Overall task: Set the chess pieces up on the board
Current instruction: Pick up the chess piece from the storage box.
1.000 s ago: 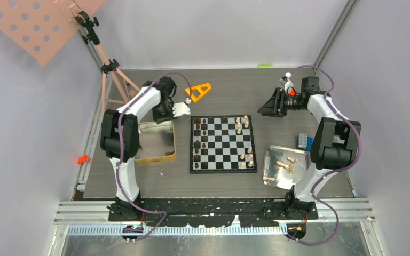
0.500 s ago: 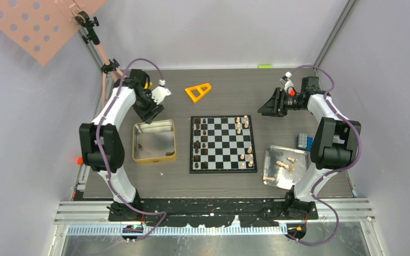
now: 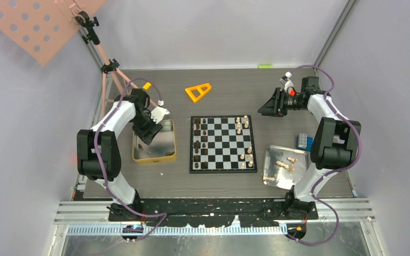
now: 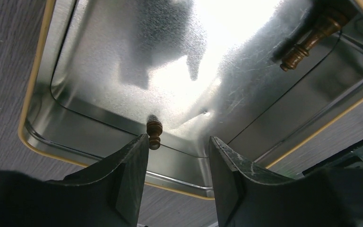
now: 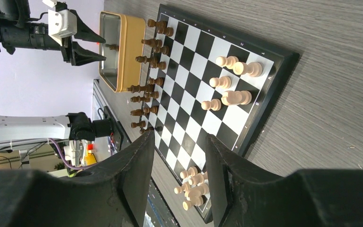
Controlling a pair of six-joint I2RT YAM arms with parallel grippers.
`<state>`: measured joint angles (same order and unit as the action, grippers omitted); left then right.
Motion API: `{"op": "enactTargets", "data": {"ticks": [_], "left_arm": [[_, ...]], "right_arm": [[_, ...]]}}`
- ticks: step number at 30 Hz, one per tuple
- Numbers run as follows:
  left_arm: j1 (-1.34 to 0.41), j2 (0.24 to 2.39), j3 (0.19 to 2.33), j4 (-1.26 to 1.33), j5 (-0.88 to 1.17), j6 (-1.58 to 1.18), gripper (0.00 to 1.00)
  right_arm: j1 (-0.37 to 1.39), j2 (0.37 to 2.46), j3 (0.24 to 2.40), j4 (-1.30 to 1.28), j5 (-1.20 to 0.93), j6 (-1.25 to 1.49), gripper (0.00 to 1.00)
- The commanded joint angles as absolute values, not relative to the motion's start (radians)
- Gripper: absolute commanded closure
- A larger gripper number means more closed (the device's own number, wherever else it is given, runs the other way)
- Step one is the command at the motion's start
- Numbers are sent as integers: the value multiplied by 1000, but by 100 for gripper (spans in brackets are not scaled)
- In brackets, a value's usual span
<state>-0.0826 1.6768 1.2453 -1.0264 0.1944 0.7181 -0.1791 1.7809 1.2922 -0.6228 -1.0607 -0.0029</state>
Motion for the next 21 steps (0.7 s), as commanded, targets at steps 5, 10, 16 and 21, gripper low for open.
{"op": "enactTargets", "data": {"ticks": [5, 10, 16, 21], "left_arm": [[-76, 1720, 1221, -947, 101, 786, 48], [-76, 1733, 1206, -941, 52, 815, 49], [-75, 1746, 1202, -956, 19, 836, 52], [-75, 1764, 1200, -974, 9, 847, 56]], "right_arm": [[-183, 1751, 1322, -621, -1085, -12, 51], [-184, 1751, 1321, -621, -1083, -12, 51], [-182, 1752, 1320, -621, -1083, -15, 51], [-184, 1753, 1318, -621, -1084, -15, 51]]}}
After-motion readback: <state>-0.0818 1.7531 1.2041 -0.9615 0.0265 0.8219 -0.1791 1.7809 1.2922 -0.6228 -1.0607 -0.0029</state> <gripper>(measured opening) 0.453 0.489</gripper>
